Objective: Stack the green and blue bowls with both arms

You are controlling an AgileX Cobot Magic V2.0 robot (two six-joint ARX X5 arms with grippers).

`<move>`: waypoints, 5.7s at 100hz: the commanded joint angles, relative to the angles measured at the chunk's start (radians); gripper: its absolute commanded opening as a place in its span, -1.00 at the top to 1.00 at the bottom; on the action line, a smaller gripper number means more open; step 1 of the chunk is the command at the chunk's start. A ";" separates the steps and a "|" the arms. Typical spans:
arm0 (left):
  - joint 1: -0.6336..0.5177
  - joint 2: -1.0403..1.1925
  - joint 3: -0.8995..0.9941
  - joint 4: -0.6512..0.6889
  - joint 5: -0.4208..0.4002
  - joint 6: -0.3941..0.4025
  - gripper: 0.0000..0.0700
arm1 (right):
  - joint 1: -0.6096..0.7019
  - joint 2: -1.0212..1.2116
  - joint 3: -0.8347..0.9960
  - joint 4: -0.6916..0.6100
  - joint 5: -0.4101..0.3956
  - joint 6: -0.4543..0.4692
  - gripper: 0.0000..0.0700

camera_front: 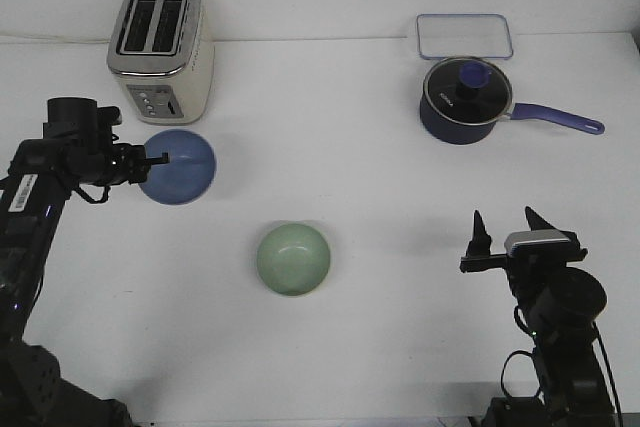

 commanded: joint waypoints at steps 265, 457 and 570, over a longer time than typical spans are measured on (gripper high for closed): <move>-0.343 -0.156 0.000 -0.032 0.018 0.029 -0.23 | 0.002 0.004 0.002 0.011 0.004 0.006 -0.61; -0.211 -1.256 -0.948 0.454 -0.204 -0.077 0.98 | 0.002 0.004 0.002 0.016 0.003 0.006 0.99; -0.211 -1.277 -0.949 0.463 -0.205 -0.069 0.97 | 0.002 0.004 0.002 0.017 0.003 0.006 0.99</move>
